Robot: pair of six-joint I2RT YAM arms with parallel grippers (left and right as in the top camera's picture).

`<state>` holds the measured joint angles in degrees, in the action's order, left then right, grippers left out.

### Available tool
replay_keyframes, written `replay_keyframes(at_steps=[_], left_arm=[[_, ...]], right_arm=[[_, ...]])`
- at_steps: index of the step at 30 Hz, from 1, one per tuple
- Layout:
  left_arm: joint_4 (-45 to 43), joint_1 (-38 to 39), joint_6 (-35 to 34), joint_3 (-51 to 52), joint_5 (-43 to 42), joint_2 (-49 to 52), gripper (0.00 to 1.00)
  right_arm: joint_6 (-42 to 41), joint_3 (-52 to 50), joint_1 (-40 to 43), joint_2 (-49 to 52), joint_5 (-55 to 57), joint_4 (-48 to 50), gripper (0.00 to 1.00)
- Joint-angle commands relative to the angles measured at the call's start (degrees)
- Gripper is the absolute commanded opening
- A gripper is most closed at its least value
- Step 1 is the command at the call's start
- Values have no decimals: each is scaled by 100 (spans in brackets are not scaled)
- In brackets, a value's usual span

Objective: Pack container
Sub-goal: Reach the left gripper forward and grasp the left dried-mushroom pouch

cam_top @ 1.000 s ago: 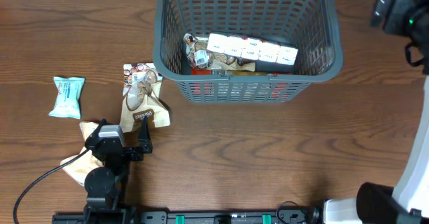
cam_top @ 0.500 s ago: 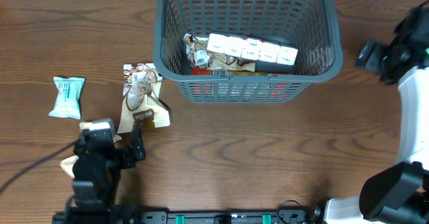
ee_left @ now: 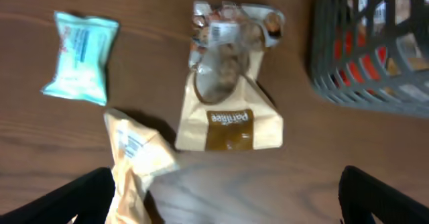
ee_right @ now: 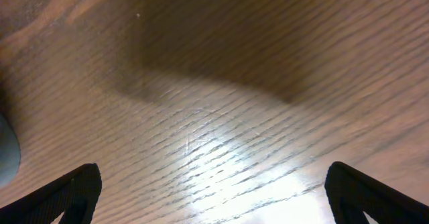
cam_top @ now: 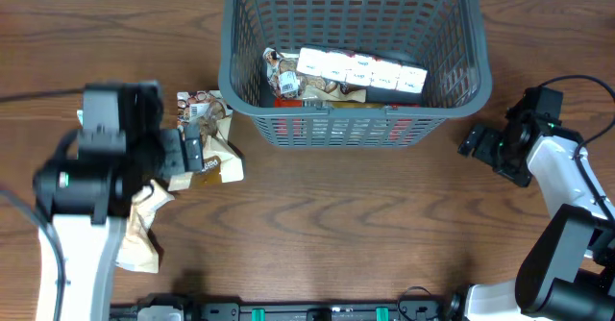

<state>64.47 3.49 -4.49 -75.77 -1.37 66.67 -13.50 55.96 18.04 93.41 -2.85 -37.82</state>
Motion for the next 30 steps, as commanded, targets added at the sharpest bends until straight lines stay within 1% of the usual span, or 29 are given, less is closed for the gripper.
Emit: replay_keyframes(at_steps=[1,4,10,11,13,15,17,22,27,30], left_arm=[[374,-61,-39,-822,-249,813,99],[717,-188,-28,-1351,-249,1574,99],[667,-433,-26,-1421,-221,2404,99],[662,-468,22,-1421,-225,2503,99],[614,-507,444,-1408,-227,2616,99],[391,-520,772,-1355,-225,2675,99],[70,-520,905,-1259,-225,2677,99],[-726,-520,942,-789,-227,2677,99],[-1532,-588,951,46,-264,2677,99],[-1899,-627,1099,415,-345,2677,99]], right_arm=[[-57,-7,-22,17,-107,33,99],[9,-7,-24,17,-107,37,99],[50,-7,-24,17,-109,35,99],[52,-7,-24,17,-107,35,99],[76,-7,-24,17,-107,35,99],[125,-7,-24,17,-109,37,99],[140,-7,-24,17,-107,31,99],[138,-7,-24,17,-109,-4,99],[138,-7,-24,17,-109,-81,99],[140,-7,-24,17,-107,-96,99]])
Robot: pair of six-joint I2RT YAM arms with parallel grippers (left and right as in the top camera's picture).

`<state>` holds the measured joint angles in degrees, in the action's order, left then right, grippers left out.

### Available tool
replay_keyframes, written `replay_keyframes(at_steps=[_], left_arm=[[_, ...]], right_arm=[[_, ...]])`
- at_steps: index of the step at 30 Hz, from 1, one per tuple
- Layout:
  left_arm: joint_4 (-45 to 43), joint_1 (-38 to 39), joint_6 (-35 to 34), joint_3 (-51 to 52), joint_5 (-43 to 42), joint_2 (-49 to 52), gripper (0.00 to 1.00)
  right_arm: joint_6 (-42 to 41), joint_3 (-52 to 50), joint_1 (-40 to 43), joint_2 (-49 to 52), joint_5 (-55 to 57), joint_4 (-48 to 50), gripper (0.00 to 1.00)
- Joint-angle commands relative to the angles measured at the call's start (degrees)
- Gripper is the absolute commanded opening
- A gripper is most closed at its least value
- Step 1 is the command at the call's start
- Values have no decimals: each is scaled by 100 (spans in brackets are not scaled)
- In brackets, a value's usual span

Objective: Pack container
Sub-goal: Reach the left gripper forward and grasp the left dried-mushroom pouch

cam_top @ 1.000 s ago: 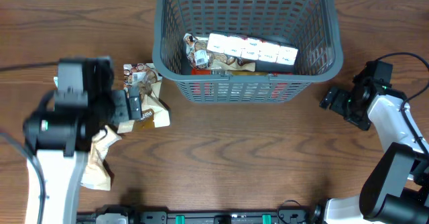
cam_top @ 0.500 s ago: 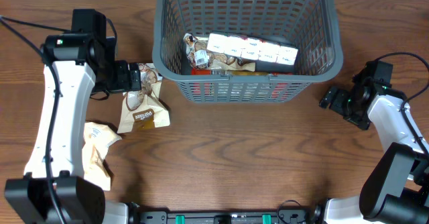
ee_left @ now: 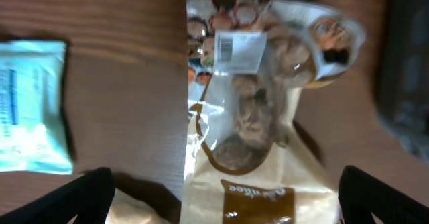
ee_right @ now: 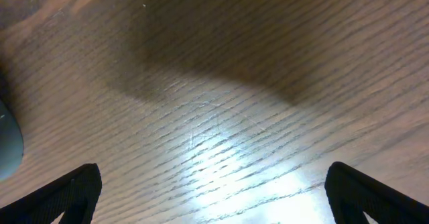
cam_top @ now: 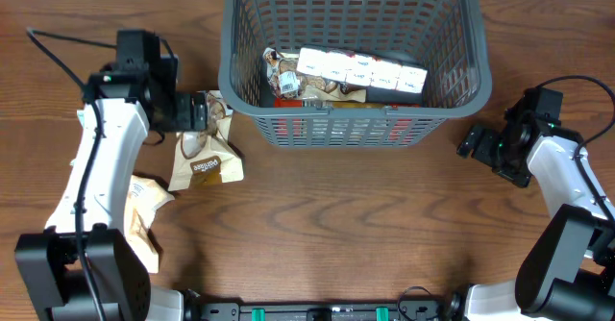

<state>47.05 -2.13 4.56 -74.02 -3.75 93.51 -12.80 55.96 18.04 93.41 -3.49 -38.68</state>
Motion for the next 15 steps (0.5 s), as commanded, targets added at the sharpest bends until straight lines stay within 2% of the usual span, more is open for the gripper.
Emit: replay_keyframes(at_steps=[1,5,15], left_arm=[[-299,-72,269,343,-197,-7,99],[-785,-74,317,634,-378,37,99],[-935,-70,332,658,-376,866,99]], right_arm=[[70,-7,-24,17,-46,-11,99],[92,-7,-26,17,-48,-11,99],[175,-7,-37,17,-44,-96,99]])
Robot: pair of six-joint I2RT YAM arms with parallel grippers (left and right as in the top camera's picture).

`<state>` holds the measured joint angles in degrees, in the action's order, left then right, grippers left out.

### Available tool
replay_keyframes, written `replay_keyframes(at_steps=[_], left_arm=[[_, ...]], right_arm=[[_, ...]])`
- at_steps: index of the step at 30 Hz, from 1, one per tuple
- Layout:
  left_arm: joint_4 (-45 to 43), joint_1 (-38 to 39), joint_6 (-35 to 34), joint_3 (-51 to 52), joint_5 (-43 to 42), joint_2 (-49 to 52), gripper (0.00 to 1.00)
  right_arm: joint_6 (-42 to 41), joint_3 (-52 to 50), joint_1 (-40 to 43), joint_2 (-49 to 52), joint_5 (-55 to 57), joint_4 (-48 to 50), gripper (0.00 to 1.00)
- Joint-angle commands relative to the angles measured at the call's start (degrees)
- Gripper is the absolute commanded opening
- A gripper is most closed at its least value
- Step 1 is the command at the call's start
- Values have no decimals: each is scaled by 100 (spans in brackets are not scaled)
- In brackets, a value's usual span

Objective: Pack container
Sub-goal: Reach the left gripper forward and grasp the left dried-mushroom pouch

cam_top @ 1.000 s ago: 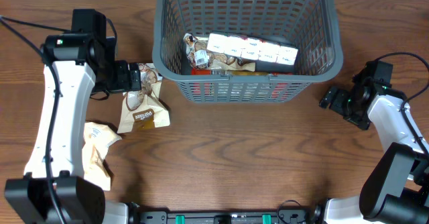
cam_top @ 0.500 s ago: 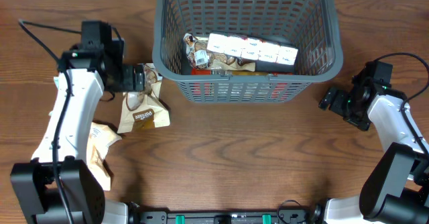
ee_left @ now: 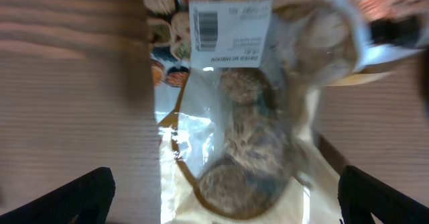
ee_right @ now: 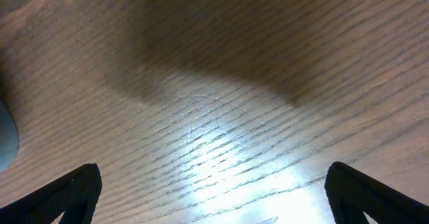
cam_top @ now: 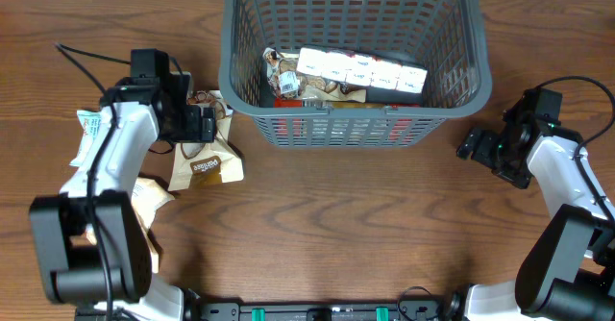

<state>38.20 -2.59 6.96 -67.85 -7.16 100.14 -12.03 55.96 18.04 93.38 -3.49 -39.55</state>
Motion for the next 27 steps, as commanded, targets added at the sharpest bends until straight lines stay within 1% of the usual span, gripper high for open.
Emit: replay_keyframes(at_steps=[1,11,20,26,27], left_arm=[[-98,-24,92,42,-35,271,99],[-428,-22,87,42,24,581,99],[-459,146,70,42,31,1178,99],[-468,295,70,42,28,1213,100],[-466,302,66,42,26,1213,98]], right_arm=[[96,-7,-46,20,-44,-7,99],[98,-7,-50,20,-46,-9,99],[101,-7,-50,20,-46,-9,99],[144,-7,-50,15,-46,-9,99],[144,-7,-50,15,-46,-9,99]])
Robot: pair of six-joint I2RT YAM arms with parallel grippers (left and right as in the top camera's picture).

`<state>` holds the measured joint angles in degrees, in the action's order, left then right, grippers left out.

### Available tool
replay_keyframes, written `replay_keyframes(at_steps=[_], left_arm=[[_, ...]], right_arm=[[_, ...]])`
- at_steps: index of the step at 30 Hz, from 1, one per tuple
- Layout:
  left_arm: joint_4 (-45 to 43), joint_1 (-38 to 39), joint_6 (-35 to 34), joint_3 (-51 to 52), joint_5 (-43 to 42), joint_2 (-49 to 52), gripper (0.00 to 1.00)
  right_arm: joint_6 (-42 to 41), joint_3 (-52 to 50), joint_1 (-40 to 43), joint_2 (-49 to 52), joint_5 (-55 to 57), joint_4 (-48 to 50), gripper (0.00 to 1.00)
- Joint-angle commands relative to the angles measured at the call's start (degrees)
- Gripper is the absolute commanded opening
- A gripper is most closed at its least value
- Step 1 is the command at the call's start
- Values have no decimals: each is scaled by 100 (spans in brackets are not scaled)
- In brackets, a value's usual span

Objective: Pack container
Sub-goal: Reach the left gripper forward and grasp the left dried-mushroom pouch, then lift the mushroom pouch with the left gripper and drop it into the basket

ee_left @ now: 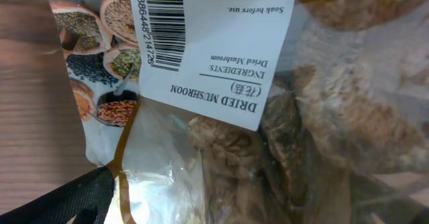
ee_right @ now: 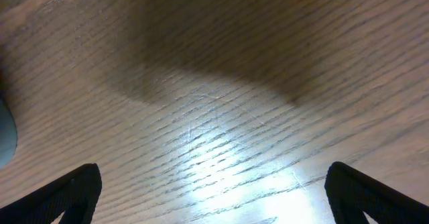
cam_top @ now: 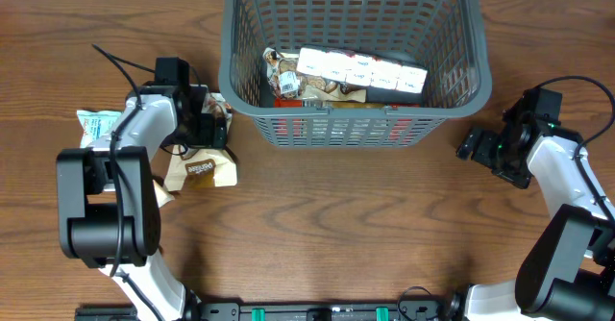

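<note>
A clear bag of dried mushrooms (ee_left: 268, 117) with a white barcode label fills the left wrist view. It lies on the table against the left wall of the grey basket (cam_top: 351, 119). My left gripper (cam_top: 209, 124) is low over this bag and open. Only its left fingertip (ee_left: 67, 197) shows; the other is hidden by the bag. The bag overlaps a tan paper pouch (cam_top: 200, 170). My right gripper (cam_top: 476, 143) stands open over bare wood to the right of the basket, holding nothing.
The basket holds a row of white boxes (cam_top: 360, 71) and a small printed packet (cam_top: 281, 71). A light blue packet (cam_top: 96, 124) lies left of my left arm, and another beige pouch (cam_top: 159, 191) lies nearer the front. The table is brown wood (ee_right: 214, 83).
My left gripper has come much closer to the dried mushroom bag, which now fills its view. Its right finger no longer shows. The right arm has not moved.
My left gripper was open and high over the pouches at the table's left. It then stood over the mushroom bag beside the basket, then lower, and now right on the bag. The right gripper stayed open at the same spot throughout.
</note>
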<state>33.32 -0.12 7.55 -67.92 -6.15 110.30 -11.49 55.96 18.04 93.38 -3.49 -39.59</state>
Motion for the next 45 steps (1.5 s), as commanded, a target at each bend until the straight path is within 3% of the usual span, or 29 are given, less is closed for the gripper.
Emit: replay_keyframes(at_steps=[1,3,6,9,14,16,19,22,25,40,45], left_arm=[[22,59,-11,48,-74,197,97],[20,59,-31,46,-76,186,91],[20,57,-31,46,-76,133,72],[20,57,-31,46,-76,68,65],[22,57,-31,42,-74,-83,37],[22,57,-31,42,-74,-175,35],[24,57,-33,42,-74,-339,22],[24,57,-33,42,-74,-566,20],[26,52,-39,42,-72,-835,7],[2,31,-98,42,883,-2791,6],[-109,31,-595,42,1010,-3493,6]], right_arm=[[90,-7,-50,15,-46,-2,99],[133,-7,-50,15,-44,11,99],[155,-7,-50,15,-42,15,99],[177,-7,-50,15,-44,15,99],[177,-4,-50,15,-42,26,99],[192,-7,-50,15,-42,33,99],[192,-7,-50,15,-44,37,99],[192,-4,-50,15,-44,37,99],[192,-4,-50,15,-42,37,99],[221,-7,-50,15,-44,39,99],[223,-4,-50,15,-44,39,99]])
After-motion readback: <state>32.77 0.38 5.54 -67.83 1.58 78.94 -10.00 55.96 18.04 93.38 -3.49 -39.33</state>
